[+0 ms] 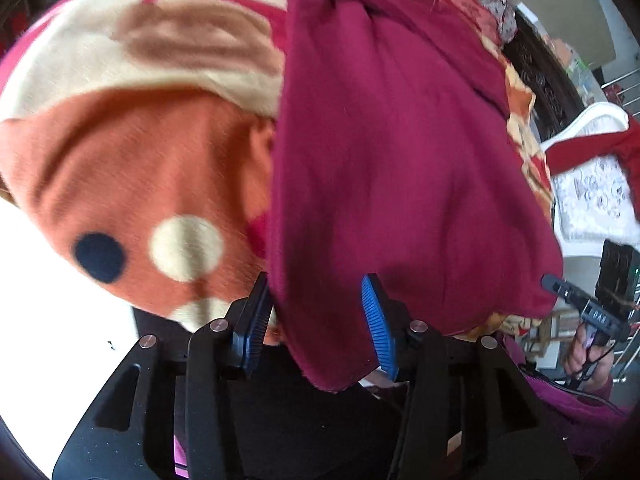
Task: Fold small clothes
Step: 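Grasp the sweater hem with the left tool while the right tool grasps it too, then lift the hem with both tools and fold it toward the collar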
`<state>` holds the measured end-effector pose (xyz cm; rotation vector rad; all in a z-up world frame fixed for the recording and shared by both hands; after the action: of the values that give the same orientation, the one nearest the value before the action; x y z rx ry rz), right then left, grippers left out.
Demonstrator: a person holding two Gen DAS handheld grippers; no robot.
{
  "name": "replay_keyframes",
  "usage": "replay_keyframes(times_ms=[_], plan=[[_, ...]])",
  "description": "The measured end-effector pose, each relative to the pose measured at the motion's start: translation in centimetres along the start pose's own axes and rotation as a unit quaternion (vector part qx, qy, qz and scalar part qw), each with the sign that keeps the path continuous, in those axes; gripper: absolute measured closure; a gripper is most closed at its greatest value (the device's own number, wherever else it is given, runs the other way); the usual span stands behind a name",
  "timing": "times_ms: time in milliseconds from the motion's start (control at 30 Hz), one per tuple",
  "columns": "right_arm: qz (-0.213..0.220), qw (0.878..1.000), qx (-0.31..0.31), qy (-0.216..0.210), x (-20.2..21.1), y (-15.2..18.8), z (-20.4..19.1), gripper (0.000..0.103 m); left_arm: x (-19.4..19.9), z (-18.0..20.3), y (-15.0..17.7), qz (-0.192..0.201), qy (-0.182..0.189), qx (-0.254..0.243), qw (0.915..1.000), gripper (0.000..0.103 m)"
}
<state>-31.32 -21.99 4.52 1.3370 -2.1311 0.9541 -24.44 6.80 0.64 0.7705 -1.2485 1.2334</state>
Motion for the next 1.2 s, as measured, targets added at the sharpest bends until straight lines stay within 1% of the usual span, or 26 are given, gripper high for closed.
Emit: replay_keyframes(times_ms=[33, 67, 100, 133, 167, 200, 233, 333, 400, 433, 500, 533, 567, 633, 733, 800, 900, 1033, 1067, 1133, 1200], plan=[[0.003, 1.000, -0.006, 0.003, 0.0, -0.2, 0.4, 0.086, -0.4, 0.2, 0.0, -0.007, 0.004, 0.000, 1.0000, 0.058], [0.004, 1.000, -0.011, 0.005, 0.0, -0.3, 0.6, 0.077, -0.7, 0.5, 0.1, -0.009, 0.009, -0.002, 0.9999, 0.058], [0.007, 1.000, -0.015, 0.006, -0.1, -0.4, 0.9, 0.071, -0.8, 0.8, 0.1, -0.010, 0.015, -0.006, 0.9998, 0.059], [0.009, 1.000, -0.018, 0.003, -0.2, -0.5, 1.0, 0.065, -0.8, 1.1, 0.1, -0.009, 0.020, -0.013, 0.9997, 0.076], [0.010, 1.000, -0.019, -0.002, -0.3, -0.6, 1.1, 0.065, -0.8, 1.2, 0.1, -0.008, 0.020, -0.018, 0.9996, 0.090], [0.008, 1.000, -0.016, -0.006, -0.7, -0.7, 1.1, 0.065, -0.6, 1.3, 0.0, -0.005, 0.021, -0.021, 0.9995, 0.096], [0.006, 1.000, -0.005, -0.005, -0.8, -0.7, 0.9, 0.067, -0.2, 1.3, -0.2, 0.001, 0.028, -0.020, 0.9994, 0.096], [-0.007, 1.000, 0.028, -0.010, -1.3, -0.8, -0.2, 0.095, 1.8, 0.5, -0.4, 0.026, 0.040, -0.015, 0.9988, 0.097], [-0.006, 0.999, 0.041, -0.019, -0.7, -0.7, -1.3, 0.095, 4.1, -0.9, -0.4, 0.046, 0.061, 0.001, 0.9971, 0.097], [-0.009, 0.998, 0.053, -0.023, -0.3, -0.5, -2.1, 0.096, 5.4, -1.8, -0.4, 0.064, 0.058, 0.007, 0.9963, 0.097], [-0.016, 0.997, 0.069, -0.029, 0.2, -0.1, -3.3, 0.097, 6.9, -3.2, -0.1, 0.087, 0.031, 0.008, 0.9957, 0.097], [-0.023, 0.997, 0.067, -0.040, 0.1, 0.1, -3.5, 0.097, 7.1, -3.9, 0.1, 0.086, 0.030, 0.013, 0.9958, 0.097], [-0.029, 0.996, 0.066, -0.042, -0.2, 0.3, -3.4, 0.097, 6.8, -4.3, 0.4, 0.079, 0.033, 0.017, 0.9961, 0.097], [-0.048, 0.996, 0.061, -0.032, -1.5, 0.7, -2.5, 0.097, 5.4, -4.5, 0.8, 0.061, 0.030, 0.018, 0.9975, 0.097], [-0.057, 0.997, 0.046, -0.032, -2.8, 0.5, -1.6, 0.097, 4.4, -3.6, 0.9, 0.054, 0.027, 0.015, 0.9980, 0.097], [-0.055, 0.997, 0.048, -0.036, -2.6, 0.2, -1.7, 0.097, 4.5, -3.0, 0.5, 0.059, 0.026, 0.003, 0.9979, 0.097], [-0.033, 0.997, 0.051, -0.051, -1.4, -1.1, -2.2, 0.097, 5.6, -2.3, -1.3, 0.068, 0.040, 0.000, 0.9969, 0.097], [0.038, 0.996, 0.047, -0.070, 1.4, -5.5, -2.2, 0.097, 8.1, -1.6, -5.4, 0.115, 0.055, -0.007, 0.9918, 0.097], [0.054, 0.995, 0.047, -0.069, 1.8, -6.7, -2.2, 0.097, 8.7, -1.2, -6.8, 0.128, 0.059, -0.008, 0.9899, 0.097], [0.088, 0.993, 0.056, -0.054, 2.4, -9.6, -2.2, 0.097, 9.3, -0.4, -9.4, 0.149, 0.066, -0.010, 0.9866, 0.097], [0.116, 0.991, 0.058, -0.042, 2.7, -12.4, -1.8, 0.097, 10.0, 0.6, -12.8, 0.180, 0.062, -0.016, 0.9815, 0.097]])
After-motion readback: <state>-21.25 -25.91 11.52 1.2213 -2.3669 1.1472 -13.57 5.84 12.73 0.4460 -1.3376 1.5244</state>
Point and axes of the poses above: each gripper's, at about its wrist camera, not at the fingertips, and x roughly against the way its jaws point, z to its right, y to its underside, the point moved 3 cm from there along -x, roughly the way its jaws point, and after that the axes turned 12 degrees about -y, right-handed, at the moved point
